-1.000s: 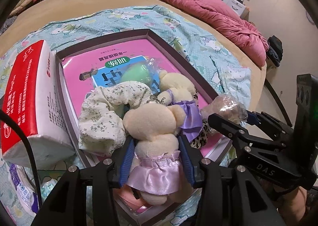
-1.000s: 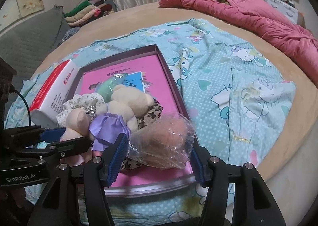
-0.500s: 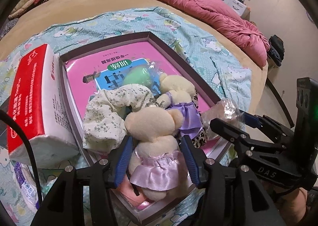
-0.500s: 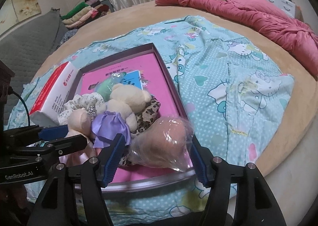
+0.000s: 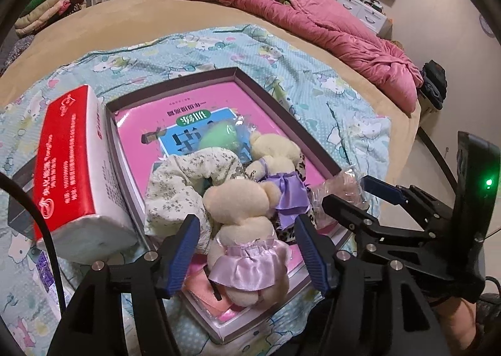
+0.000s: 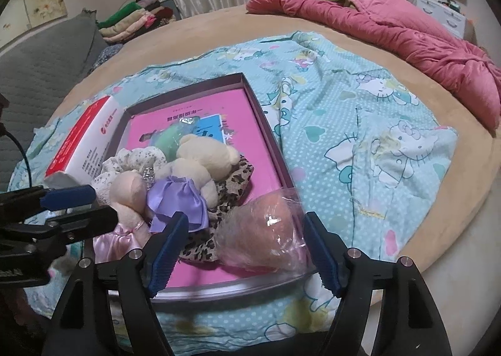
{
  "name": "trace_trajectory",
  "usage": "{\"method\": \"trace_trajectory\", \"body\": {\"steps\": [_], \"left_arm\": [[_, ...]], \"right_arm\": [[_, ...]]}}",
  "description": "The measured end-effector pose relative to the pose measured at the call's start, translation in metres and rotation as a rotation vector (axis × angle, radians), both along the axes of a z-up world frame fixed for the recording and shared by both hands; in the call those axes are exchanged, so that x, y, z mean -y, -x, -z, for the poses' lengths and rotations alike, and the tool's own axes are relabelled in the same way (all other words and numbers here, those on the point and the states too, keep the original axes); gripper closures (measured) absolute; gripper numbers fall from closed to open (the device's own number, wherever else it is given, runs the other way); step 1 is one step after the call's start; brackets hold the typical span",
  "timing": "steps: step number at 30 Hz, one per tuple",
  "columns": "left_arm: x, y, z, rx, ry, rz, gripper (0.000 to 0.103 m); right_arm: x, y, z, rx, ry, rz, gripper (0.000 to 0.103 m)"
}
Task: Organize soft objects
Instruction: 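Lower the pink-dress bear and clear bag into the tray and open both tools, then move both open tools back to the remaining packs beside the tray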
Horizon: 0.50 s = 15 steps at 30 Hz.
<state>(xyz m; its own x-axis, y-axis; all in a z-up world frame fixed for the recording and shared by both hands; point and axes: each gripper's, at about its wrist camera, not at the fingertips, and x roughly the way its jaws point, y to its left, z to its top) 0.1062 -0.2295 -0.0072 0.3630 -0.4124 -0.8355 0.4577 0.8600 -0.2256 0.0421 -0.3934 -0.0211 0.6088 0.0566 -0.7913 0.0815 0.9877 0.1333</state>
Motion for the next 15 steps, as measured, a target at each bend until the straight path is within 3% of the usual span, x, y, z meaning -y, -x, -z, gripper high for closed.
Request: {"method": "trace_trajectory", "body": {"steps": [15], "left_arm": [[-0.016,0.013,-0.022,0.051,-0.007,-0.031,0.034]], "right_arm": [[-0.004,0.007,-0.016,0.066,0.052,0.011,0.025]]}}
